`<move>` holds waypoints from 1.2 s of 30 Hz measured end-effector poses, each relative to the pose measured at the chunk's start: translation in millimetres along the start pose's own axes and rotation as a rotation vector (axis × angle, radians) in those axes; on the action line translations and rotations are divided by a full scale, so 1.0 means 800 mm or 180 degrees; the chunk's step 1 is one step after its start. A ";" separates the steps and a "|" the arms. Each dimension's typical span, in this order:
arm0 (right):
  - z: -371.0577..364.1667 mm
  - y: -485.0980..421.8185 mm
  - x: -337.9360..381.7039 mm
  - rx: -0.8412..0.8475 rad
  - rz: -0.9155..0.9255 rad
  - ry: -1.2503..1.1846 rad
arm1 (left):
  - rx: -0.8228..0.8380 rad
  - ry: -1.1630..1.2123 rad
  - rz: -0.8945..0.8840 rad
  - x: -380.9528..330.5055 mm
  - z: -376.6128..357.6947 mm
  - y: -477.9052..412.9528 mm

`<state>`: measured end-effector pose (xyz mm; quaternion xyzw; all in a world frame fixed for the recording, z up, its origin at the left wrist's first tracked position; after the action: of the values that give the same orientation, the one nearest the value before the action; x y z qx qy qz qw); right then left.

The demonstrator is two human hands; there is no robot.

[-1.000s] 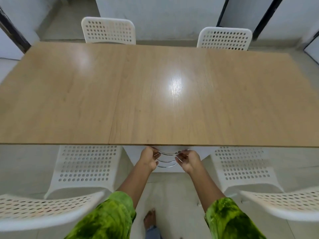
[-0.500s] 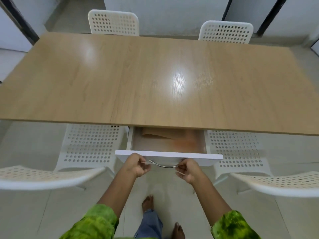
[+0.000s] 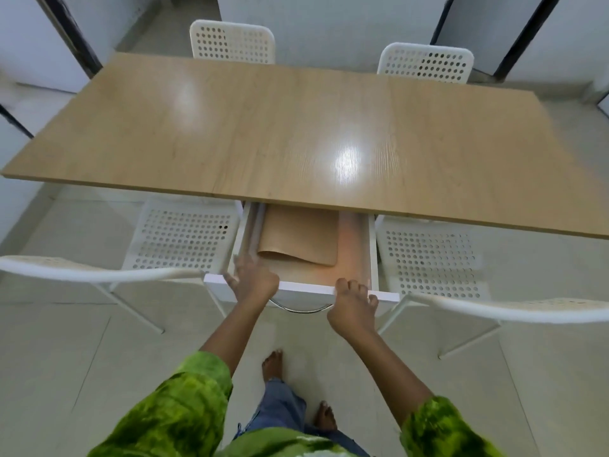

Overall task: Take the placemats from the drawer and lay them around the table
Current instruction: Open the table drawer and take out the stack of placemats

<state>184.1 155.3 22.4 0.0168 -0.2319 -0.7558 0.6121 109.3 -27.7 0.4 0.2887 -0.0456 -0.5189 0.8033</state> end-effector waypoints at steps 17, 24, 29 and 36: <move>-0.025 -0.071 -0.030 0.0354 -0.0295 -0.1878 | 0.0354 0.0232 -0.0546 -0.011 -0.004 -0.030; -0.059 -0.121 -0.051 0.0572 -0.1187 -0.2948 | 0.0934 0.1291 0.0328 -0.002 -0.024 -0.091; -0.071 -0.133 -0.059 0.0512 -0.1406 -0.3065 | 0.1720 0.2338 0.0597 0.004 -0.047 -0.104; -0.056 -0.125 -0.060 0.0589 -0.1522 -0.3373 | 0.2633 0.3345 0.0657 -0.006 -0.026 -0.078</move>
<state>118.0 199.7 -67.2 -0.2581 -0.5609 -0.7548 0.2213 64.5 -33.4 -47.4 0.7806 0.1290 -0.1699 0.5876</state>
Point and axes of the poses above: each hand's wrist, its own y-axis away from the middle knuckle, its own z-axis out of the back of the hand, x = y × z, the point moved 7 cm from there along -y, towards the middle knuckle, and after that the axes turned 6 degrees about z, right-handed, at the moved point
